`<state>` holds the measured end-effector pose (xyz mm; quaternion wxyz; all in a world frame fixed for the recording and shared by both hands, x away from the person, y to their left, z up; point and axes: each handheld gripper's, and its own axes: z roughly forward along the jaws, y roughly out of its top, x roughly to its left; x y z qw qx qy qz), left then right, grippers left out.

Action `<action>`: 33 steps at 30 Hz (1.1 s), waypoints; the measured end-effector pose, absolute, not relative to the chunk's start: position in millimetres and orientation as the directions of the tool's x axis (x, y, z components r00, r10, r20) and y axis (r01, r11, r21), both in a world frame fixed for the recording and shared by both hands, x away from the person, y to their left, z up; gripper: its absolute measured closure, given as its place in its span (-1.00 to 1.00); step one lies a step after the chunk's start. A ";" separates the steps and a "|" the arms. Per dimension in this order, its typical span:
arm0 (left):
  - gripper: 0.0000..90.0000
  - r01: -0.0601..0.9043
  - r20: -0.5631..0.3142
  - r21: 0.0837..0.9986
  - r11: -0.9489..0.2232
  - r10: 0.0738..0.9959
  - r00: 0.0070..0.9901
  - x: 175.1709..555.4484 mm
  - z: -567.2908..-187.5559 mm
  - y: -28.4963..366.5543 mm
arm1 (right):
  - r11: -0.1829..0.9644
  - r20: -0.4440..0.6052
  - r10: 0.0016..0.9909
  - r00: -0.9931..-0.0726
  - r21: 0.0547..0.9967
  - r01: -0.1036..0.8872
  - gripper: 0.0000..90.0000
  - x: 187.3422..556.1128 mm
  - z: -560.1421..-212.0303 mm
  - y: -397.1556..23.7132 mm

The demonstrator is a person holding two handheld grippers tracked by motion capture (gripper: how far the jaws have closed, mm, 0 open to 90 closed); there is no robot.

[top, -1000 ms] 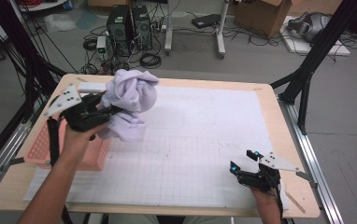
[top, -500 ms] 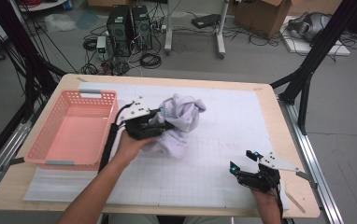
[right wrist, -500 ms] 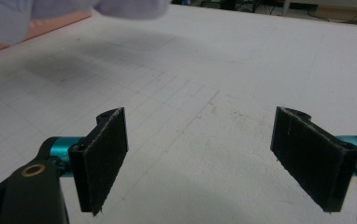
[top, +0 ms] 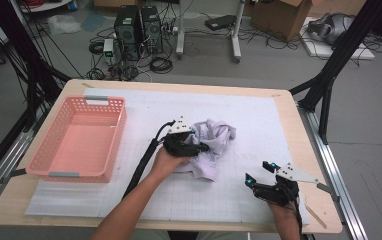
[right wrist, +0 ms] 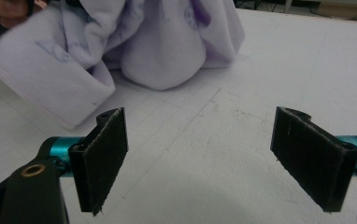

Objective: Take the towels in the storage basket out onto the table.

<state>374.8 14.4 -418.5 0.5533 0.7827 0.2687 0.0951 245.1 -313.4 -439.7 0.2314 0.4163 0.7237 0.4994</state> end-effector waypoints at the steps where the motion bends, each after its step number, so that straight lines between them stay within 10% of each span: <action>1: -0.10 0.339 -0.153 0.906 -0.253 0.552 0.820 375.8 -420.1 14.4 | 0.155 0.081 0.834 -0.546 0.915 0.371 -0.61 245.1 -439.7 -313.4; 5: -0.47 0.369 -0.132 0.889 -0.270 0.620 0.773 370.2 -410.5 24.4 | 0.157 0.078 0.835 -0.545 0.916 0.370 -0.61 246.1 -440.5 -313.1; 33: -0.54 0.424 -0.196 0.892 -0.159 0.708 0.678 346.0 -421.0 111.0 | 0.160 0.086 0.841 -0.534 0.904 0.398 -0.61 251.2 -443.3 -308.9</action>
